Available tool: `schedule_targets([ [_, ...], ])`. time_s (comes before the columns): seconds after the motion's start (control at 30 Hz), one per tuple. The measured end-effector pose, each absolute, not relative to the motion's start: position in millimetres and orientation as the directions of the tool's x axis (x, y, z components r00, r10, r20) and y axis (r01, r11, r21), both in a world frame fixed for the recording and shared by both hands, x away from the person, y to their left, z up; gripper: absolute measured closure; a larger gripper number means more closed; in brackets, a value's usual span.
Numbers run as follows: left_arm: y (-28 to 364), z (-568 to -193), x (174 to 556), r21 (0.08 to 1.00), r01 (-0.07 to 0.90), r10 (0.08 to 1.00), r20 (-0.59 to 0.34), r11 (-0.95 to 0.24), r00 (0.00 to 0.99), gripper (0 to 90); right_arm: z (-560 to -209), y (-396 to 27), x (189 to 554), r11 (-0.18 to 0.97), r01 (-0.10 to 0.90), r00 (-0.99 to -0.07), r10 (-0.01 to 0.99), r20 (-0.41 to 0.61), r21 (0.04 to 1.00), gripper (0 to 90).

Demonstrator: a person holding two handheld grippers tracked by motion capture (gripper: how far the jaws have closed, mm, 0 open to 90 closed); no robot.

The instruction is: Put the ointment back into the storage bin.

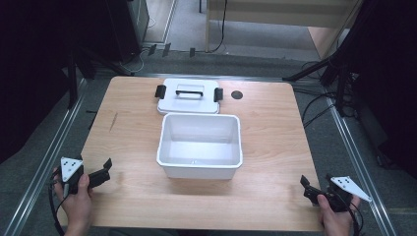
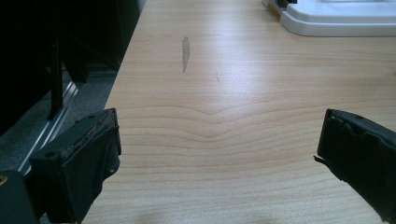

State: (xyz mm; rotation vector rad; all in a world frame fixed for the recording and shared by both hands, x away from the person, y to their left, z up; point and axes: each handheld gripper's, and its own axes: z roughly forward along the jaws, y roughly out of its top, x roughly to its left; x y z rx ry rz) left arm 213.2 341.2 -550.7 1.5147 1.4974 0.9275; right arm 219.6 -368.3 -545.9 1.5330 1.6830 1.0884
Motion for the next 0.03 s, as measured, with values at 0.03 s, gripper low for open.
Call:
schedule_targets([
  [0.03,341.2,-550.7,213.2,0.909,0.416,0.999,-0.032,0.016,0.032,0.0,-545.9,-368.3,219.6,-0.008,0.485,-0.145,0.985,0.089,0.874,6.9],
])
